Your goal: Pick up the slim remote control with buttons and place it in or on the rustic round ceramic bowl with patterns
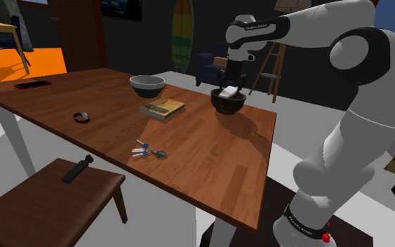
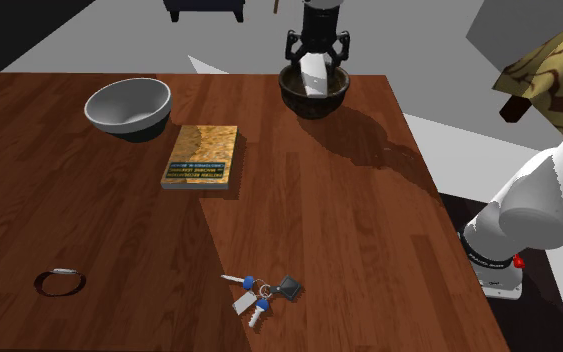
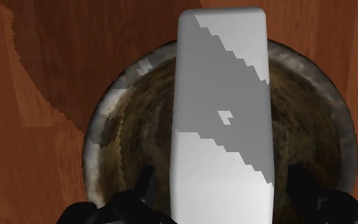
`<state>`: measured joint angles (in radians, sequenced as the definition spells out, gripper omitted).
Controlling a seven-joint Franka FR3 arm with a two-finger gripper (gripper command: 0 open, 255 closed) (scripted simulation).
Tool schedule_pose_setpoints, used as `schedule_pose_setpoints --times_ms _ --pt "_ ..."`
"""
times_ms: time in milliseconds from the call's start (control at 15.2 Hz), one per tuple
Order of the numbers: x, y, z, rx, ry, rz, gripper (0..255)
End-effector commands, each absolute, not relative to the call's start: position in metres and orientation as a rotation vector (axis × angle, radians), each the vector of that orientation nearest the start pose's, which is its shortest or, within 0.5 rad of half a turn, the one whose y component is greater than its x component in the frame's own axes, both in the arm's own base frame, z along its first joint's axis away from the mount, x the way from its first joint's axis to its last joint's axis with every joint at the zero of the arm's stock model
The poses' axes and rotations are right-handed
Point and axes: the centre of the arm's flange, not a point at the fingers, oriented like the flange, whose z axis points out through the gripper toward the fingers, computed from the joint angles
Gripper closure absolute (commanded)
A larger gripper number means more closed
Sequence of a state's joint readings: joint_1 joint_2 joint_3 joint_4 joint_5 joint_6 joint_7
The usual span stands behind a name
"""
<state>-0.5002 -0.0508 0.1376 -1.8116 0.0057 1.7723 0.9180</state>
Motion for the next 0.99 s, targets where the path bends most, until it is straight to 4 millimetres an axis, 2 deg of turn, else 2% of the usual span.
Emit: schedule_pose_setpoints --times_ms 0,132,396,924 --pt "0.513 -0.193 0.555 -2.517 1.878 -0.017 0" --pt "0.513 -0.193 0.555 -2.517 1.877 -0.017 0" --pt "0.513 -0.193 0.605 -2.517 1.877 -0.017 0" --pt "0.513 -0.193 0.605 -2.517 1.877 -0.017 0"
